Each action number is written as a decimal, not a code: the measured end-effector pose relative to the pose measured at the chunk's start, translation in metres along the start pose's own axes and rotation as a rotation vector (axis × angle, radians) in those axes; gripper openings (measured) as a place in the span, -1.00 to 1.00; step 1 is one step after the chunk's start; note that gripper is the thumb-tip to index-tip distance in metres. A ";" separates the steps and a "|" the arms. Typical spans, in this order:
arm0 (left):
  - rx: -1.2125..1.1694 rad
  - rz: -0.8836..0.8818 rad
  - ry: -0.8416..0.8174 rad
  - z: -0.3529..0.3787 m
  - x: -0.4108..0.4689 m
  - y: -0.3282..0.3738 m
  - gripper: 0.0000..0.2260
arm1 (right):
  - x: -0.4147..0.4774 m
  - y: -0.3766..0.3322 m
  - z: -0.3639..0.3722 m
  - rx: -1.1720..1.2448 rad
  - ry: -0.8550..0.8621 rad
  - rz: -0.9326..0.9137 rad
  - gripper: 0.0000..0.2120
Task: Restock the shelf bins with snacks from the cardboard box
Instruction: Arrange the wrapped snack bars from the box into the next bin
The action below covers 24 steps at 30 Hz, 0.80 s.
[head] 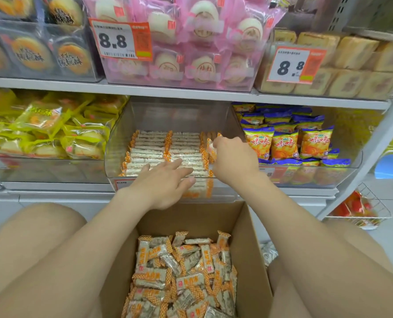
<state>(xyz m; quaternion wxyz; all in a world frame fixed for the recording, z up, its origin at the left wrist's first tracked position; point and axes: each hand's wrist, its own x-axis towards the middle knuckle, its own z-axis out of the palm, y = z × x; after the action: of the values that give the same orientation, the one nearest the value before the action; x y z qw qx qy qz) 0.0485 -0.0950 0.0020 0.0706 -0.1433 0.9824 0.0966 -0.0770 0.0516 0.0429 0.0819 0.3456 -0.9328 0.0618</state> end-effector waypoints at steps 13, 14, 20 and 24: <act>0.043 -0.026 0.019 -0.002 0.003 -0.012 -0.38 | 0.027 -0.004 0.025 0.371 -0.410 0.178 -0.77; 0.047 -0.029 0.020 -0.003 0.001 -0.011 -0.41 | 0.026 -0.004 0.023 0.371 -0.430 0.192 -0.69; 0.116 -0.066 0.037 0.003 -0.002 -0.007 -0.37 | 0.028 -0.004 0.017 0.192 -0.461 0.290 -0.79; 0.079 -0.092 0.019 0.004 -0.001 -0.003 -0.34 | 0.032 -0.011 0.020 0.227 -0.419 0.281 -0.75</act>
<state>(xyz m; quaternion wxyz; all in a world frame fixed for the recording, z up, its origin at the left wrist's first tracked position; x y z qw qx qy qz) 0.0512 -0.0969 -0.0025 0.0711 -0.1864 0.9785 0.0528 -0.0963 0.0195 0.0306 -0.1616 0.2249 -0.9553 0.1036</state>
